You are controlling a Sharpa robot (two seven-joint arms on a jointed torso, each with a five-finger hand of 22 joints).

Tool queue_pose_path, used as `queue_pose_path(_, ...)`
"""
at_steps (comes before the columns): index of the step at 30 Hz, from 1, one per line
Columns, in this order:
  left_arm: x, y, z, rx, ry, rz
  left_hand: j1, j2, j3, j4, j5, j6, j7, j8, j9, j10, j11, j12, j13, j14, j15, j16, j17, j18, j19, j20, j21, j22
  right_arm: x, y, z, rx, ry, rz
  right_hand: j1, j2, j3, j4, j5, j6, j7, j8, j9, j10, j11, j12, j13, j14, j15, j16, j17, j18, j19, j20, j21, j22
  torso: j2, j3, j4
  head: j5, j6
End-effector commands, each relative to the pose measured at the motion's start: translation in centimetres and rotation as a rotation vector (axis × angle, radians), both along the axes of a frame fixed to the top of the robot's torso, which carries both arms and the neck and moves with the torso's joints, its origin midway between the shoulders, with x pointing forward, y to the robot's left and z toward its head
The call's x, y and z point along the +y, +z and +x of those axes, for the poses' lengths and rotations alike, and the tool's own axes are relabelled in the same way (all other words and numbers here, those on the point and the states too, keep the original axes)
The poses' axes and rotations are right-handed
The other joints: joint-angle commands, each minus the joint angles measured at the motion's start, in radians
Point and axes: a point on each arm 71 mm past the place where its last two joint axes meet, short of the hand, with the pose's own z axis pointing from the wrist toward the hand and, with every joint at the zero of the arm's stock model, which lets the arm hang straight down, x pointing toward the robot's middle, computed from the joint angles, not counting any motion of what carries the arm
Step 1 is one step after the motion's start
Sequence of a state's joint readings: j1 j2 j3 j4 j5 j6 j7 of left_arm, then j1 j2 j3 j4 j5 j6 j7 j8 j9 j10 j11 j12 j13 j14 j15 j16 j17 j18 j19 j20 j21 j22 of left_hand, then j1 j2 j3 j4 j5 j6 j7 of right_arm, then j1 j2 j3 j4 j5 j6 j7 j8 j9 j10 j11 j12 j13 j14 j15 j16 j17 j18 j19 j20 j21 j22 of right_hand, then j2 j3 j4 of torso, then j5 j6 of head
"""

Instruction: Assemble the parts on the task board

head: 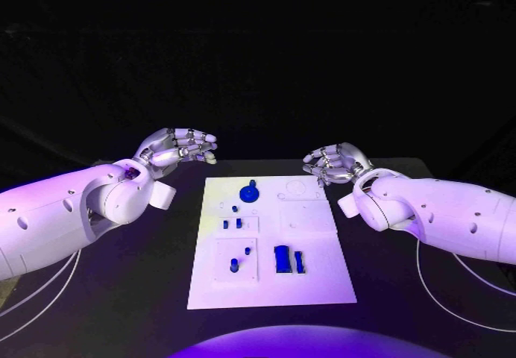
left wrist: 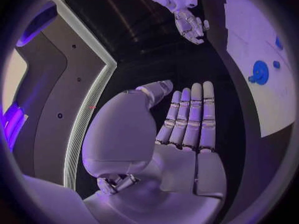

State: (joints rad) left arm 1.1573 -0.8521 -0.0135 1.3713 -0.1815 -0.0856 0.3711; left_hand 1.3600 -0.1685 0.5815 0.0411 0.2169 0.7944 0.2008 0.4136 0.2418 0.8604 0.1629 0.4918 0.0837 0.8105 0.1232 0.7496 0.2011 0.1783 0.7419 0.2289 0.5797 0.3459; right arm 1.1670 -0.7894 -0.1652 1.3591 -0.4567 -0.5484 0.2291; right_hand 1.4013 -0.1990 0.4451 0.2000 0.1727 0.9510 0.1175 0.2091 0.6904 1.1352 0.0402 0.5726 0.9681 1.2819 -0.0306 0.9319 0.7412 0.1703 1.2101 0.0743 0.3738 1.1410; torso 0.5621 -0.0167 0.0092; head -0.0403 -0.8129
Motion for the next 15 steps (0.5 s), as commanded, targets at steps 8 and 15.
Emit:
queue_pose_path(8,2.1,-1.7,2.2,-0.029,0.286,-0.107,-0.007,-0.019,0.022,0.036,-0.02,-0.035,0.005,-0.025,-0.021,0.061,0.029,-0.26,-0.022,0.002,0.042,-0.363,-0.068,0.001,-0.005,0.059,-0.341,-0.222,-1.6,0.1,3.8,-0.102,-0.011,0.237,-0.063,-0.014,0.142,-0.08,-0.061,-0.025,0.081,-0.093,-0.121,-0.086,0.101,-0.445,-0.611,-0.221,0.123,-0.59,-0.33,0.014,-0.201,0.125,-0.309,-0.461,-0.042,0.0074,-0.0075,0.016,0.076)
queue_pose_path(15,1.3,-2.1,1.9,-0.004,0.224,-0.061,-0.53,0.169,-0.581,-0.041,-0.217,-0.794,-0.201,-0.414,-0.242,-0.86,-0.163,-0.492,-0.084,-0.811,-0.123,-0.75,-0.201,-0.178,-0.742,-0.229,-0.58,-0.346,-1.7,-0.2,3.7,-0.084,-0.07,0.164,-0.581,0.199,-0.445,-0.2,-0.173,-0.951,-0.118,-0.209,-0.69,-1.135,-0.04,-0.573,-0.968,-1.282,0.031,-0.932,-0.741,-0.17,-1.21,-0.074,-0.374,-1.141,-0.034,0.005,-0.007,0.016,0.08)
